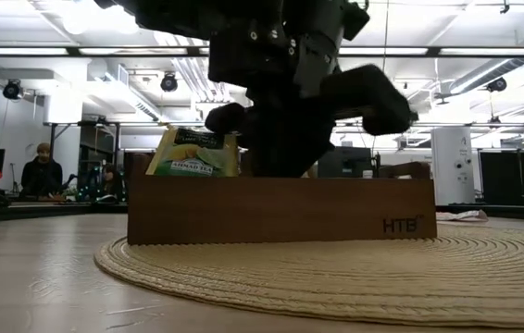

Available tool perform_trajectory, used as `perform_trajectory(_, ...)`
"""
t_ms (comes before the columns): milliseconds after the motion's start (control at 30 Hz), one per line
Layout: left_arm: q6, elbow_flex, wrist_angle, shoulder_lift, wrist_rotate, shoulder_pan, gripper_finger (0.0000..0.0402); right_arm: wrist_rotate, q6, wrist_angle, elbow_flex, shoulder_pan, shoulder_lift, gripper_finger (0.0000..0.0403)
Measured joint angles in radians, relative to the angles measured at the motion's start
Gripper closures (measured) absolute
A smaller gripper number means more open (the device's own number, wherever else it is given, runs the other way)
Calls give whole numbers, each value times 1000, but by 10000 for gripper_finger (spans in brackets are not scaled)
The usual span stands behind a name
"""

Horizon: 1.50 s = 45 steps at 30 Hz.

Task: Pick & Place Tea
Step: Put the yellow tea bag into the middle section of the wooden organizer, then put the orange tea bag into the right section of the wooden organizer

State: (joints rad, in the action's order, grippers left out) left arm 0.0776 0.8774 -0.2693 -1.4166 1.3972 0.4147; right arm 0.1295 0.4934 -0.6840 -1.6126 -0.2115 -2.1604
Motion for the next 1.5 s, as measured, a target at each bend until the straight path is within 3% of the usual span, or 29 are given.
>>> perform_trajectory(700,-3,0,-4,4,18,1,248,35,-96,-65,-12,-14,91,394)
perform_trajectory(1100,-33,1,31,12,28,16,248,40,-199,-136,16,-52,218,394)
perform_trajectory(1200,-58,1,79,32,-114,23,248,39,-199,-135,57,-60,260,394)
perform_trajectory(1367,-147,-13,163,79,-627,-10,248,39,-199,-89,158,-65,352,394)
perform_trajectory(1500,-138,-42,137,68,-878,-58,248,35,-199,-33,248,-59,443,394)
